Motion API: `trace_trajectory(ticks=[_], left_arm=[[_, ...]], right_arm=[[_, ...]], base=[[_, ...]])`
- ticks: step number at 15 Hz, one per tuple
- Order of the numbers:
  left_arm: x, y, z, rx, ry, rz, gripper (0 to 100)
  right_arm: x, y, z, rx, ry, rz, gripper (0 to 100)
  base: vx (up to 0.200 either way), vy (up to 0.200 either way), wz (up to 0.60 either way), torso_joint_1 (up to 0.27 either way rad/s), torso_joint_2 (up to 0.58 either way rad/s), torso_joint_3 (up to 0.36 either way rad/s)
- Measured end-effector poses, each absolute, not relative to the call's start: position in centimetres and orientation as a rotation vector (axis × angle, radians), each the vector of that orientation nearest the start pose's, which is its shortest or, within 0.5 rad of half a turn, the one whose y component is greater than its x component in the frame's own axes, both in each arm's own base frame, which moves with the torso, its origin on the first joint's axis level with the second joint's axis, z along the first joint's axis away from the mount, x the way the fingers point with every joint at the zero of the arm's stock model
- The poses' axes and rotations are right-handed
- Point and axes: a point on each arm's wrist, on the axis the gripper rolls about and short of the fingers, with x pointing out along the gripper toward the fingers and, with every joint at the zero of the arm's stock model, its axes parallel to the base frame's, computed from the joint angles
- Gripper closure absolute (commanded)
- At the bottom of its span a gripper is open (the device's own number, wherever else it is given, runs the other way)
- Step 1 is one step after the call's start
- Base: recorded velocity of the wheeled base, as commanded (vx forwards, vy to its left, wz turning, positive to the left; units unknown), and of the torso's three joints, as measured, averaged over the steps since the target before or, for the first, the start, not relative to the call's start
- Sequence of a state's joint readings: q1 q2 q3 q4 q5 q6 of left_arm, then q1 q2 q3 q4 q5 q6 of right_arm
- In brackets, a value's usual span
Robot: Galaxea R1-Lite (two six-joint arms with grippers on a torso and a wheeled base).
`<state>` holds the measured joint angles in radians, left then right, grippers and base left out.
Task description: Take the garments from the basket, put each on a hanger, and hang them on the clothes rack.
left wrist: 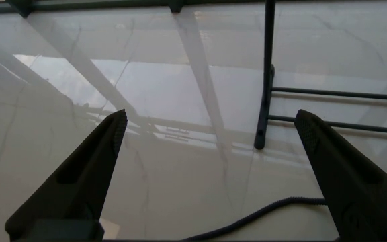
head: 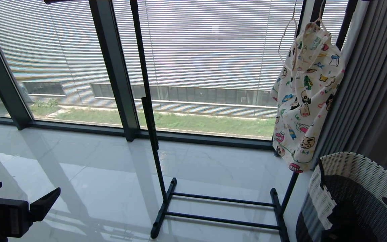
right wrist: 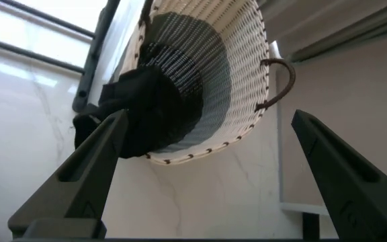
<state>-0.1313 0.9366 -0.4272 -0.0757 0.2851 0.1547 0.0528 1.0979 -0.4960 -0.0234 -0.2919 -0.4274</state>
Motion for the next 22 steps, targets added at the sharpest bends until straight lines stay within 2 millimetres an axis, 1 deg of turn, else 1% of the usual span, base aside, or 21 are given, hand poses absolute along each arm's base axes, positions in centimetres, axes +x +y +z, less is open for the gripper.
trace_trajectory(ticks=[4,6,8,10,12,13,15,17,18,22], left_arm=[[10.4,-0.8,17.9,0.243,0.437,0.112,0],[10.4,-0.8,17.9,0.244,0.439,0.111,0],[10.4,-0.8,18.0,0.243,0.437,0.111,0],[10.3,-0.8,17.9,0.241,0.436,0.112,0],[10.3,-0.8,17.9,0.238,0.435,0.109,0],[10.2,-0.9,17.9,0.23,0.427,0.078,0],[9.7,-1.2,17.9,0.188,0.406,-0.054,0],[8.8,-1.6,17.6,0.05,0.394,-0.242,0],[8.4,-1.6,17.3,-0.002,0.399,-0.28,0],[7.9,-1.6,17.0,-0.013,0.395,-0.29,0]], right_arm=[[12.1,-0.4,14.1,-0.689,0.738,0.04,0],[11.8,-0.4,12.5,-0.72,0.802,0.085,0],[12.1,-0.4,11.5,-0.724,0.84,0.102,0],[13.1,-0.4,10.7,-0.727,0.853,0.109,0],[14.6,-0.4,9.9,-0.748,0.862,0.122,0],[15.2,-0.4,9.4,-0.76,0.873,0.132,0],[16.7,-0.4,8.3,-0.776,0.894,0.149,0],[18.4,-0.4,7.2,-0.796,0.892,0.151,0],[19.2,-0.4,6.6,-0.804,0.89,0.148,0],[21.6,-0.5,4.4,-0.817,0.906,0.135,0]], base=[[0.0,0.0,0.0,0.0,0.0,0.0],[0.0,0.0,0.0,0.0,0.0,0.0],[0.0,0.0,0.0,0.0,0.0,0.0],[0.0,0.0,0.0,0.0,0.0,0.0],[0.0,0.0,0.0,0.0,0.0,0.0],[0.0,0.0,0.0,0.0,0.0,0.0],[0.0,0.0,0.0,0.0,0.0,0.0],[0.0,0.0,0.0,0.0,0.0,0.0],[0.0,0.0,0.0,0.0,0.0,0.0],[0.0,0.0,0.0,0.0,0.0,0.0]])
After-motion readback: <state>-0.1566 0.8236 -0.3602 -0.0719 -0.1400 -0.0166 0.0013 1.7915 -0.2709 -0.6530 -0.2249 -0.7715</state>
